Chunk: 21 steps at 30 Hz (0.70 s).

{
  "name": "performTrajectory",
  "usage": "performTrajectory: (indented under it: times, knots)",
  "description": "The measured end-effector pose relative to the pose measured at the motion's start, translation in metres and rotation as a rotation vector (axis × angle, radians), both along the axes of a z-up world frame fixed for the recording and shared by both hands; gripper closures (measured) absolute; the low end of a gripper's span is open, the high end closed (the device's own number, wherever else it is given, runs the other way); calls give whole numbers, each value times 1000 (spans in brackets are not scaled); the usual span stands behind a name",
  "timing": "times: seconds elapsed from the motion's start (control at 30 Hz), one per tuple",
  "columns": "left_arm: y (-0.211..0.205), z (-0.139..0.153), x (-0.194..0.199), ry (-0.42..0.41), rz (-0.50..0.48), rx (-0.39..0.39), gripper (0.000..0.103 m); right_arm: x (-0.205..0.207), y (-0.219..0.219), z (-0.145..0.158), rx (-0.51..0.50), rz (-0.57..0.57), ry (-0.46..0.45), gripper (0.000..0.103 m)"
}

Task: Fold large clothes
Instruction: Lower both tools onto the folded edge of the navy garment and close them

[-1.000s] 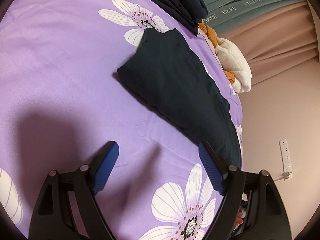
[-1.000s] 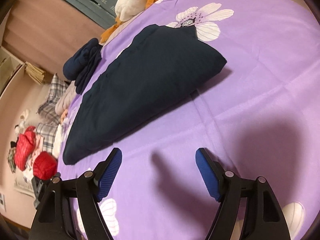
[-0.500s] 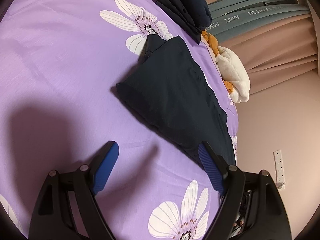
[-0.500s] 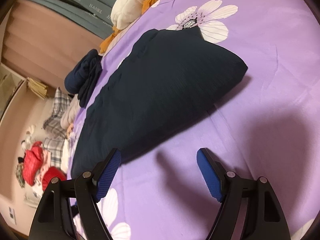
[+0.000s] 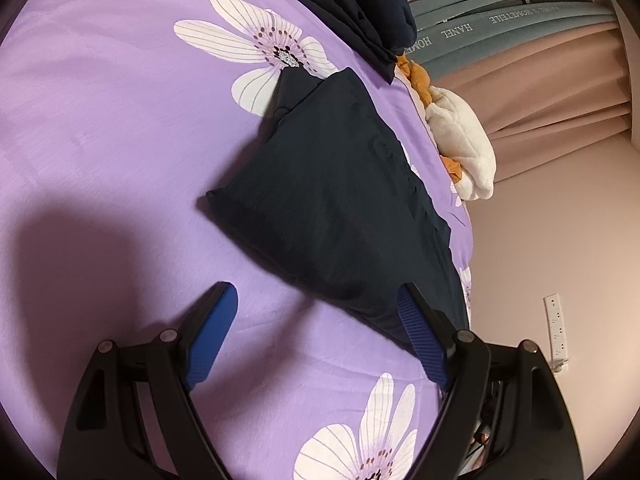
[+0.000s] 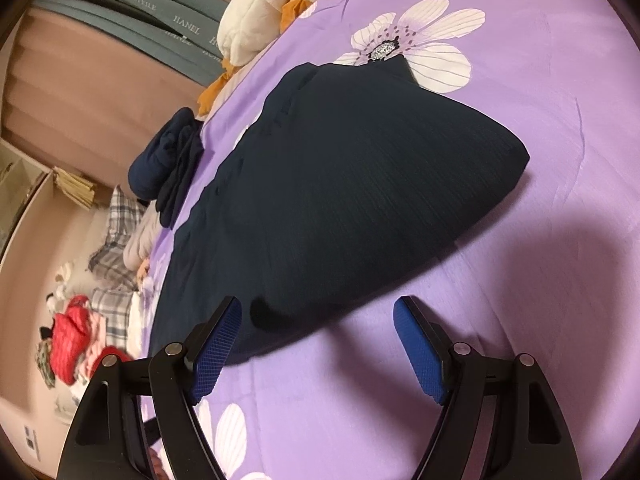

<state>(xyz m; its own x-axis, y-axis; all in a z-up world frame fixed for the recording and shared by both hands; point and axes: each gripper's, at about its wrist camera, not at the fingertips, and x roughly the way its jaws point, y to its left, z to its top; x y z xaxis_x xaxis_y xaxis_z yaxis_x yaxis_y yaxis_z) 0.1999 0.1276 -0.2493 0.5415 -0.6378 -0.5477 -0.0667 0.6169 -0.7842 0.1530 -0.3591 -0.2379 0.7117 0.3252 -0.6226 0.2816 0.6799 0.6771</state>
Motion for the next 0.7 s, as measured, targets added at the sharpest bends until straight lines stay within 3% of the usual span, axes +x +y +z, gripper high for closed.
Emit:
performTrajectory:
  times: [0.43,0.7]
  knots:
    - [-4,-1,19,3,16,-43,21,6,-3,0,50,-19,-25,25]
    - [-14,-1,36,0,26,-16,21,14,-11,-4,112,-57,-41,23]
